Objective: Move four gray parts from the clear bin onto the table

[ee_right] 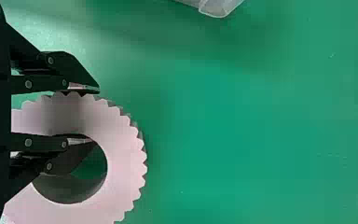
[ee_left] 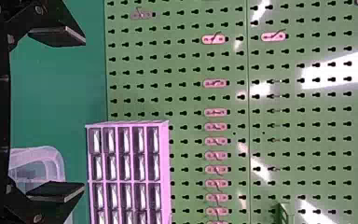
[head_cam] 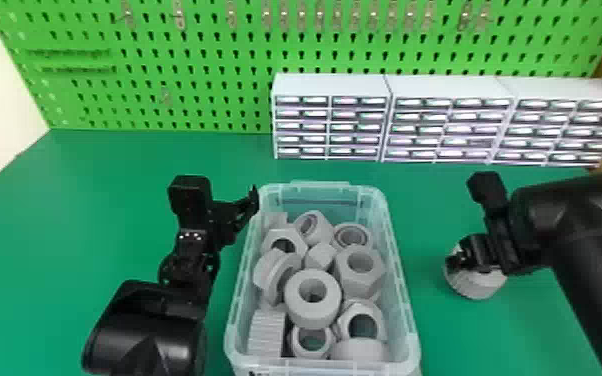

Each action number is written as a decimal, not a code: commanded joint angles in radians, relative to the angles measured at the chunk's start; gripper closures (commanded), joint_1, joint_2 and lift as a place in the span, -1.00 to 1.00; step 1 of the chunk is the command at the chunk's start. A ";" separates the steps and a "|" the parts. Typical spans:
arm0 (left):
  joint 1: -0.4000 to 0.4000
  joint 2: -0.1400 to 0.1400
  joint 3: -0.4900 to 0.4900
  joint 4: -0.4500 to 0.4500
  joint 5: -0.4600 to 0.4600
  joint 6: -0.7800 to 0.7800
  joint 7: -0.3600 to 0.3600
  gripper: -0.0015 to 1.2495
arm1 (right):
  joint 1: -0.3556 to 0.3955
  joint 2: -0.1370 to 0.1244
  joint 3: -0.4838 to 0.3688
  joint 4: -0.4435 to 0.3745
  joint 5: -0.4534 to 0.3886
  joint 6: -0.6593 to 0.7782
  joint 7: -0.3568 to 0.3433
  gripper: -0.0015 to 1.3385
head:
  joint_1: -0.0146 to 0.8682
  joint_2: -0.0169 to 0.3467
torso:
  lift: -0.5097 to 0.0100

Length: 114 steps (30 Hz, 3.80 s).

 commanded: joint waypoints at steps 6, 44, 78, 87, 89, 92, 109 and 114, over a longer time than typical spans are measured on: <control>0.000 0.000 0.000 0.001 0.002 0.000 0.000 -0.71 | 0.001 0.000 -0.001 0.004 0.003 0.000 0.000 0.54 | 0.60 -0.51 | 0.76; 0.003 0.000 0.001 0.001 0.002 0.000 0.000 -0.71 | 0.001 0.000 0.002 0.013 0.003 0.005 0.000 -0.20 | 0.60 -0.51 | 0.76; 0.012 0.000 0.011 0.001 0.002 -0.002 0.000 -0.71 | -0.093 0.005 0.081 -0.323 -0.115 0.080 0.000 -0.25 | 0.60 -0.51 | 0.76; 0.012 0.000 0.011 0.001 0.001 -0.002 0.000 -0.71 | -0.129 0.015 0.133 -0.330 -0.158 0.038 0.000 -0.47 | 0.60 -0.51 | 0.76; 0.012 0.000 0.011 0.001 0.001 -0.002 0.000 -0.71 | -0.137 0.017 0.148 -0.330 -0.170 0.032 0.000 -0.54 | 0.60 -0.51 | 0.76; 0.012 0.000 0.009 -0.001 0.001 -0.002 0.000 -0.71 | -0.148 0.018 0.167 -0.330 -0.192 0.025 0.000 -0.56 | 0.60 -0.51 | 0.76; 0.011 0.002 0.011 0.001 -0.004 -0.002 0.000 -0.71 | -0.197 0.034 0.308 -0.312 -0.271 0.011 0.000 -0.54 | 0.60 -0.51 | 0.76; 0.012 0.002 0.012 0.001 -0.004 -0.002 0.000 -0.71 | -0.208 0.037 0.341 -0.298 -0.293 0.015 0.000 -0.54 | 0.60 -0.51 | 0.76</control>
